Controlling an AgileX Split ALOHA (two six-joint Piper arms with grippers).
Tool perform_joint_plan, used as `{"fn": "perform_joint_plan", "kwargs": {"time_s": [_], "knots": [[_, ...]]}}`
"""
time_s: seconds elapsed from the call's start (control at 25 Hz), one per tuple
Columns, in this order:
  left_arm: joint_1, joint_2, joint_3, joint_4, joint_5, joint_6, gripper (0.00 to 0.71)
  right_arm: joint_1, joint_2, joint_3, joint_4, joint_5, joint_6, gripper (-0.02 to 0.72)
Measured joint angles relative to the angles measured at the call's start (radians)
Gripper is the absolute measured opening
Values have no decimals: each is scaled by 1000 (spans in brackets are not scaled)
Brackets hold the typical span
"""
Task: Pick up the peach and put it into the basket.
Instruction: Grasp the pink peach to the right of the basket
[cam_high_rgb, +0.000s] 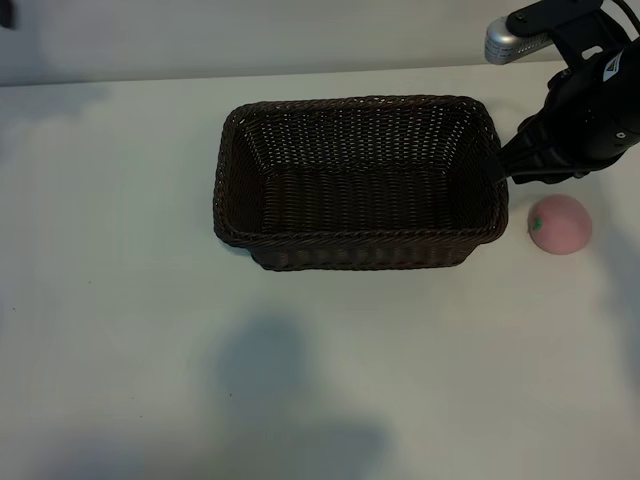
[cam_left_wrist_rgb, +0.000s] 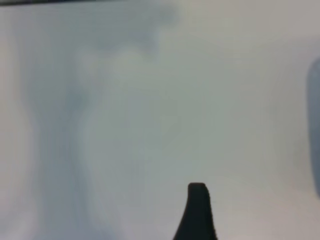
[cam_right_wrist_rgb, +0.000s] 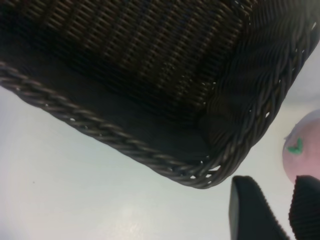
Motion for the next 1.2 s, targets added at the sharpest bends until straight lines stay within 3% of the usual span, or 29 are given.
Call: {"fn": "perform_joint_plan", "kwargs": {"time_s": [0.12,0.36,0.92,1.2], "knots": [[49,-72,2,-28,0,15,596,0,0,0,1,3,0,255],[59,-293,77,-95,-1,46,596,0,0,0,2,3,0,255],[59,-943,574,-154,-57,90,596,0,0,0,18,7,0,255],[59,-1163,772,-120,-56,91,596,0,0,0,19,11,0,255]]}}
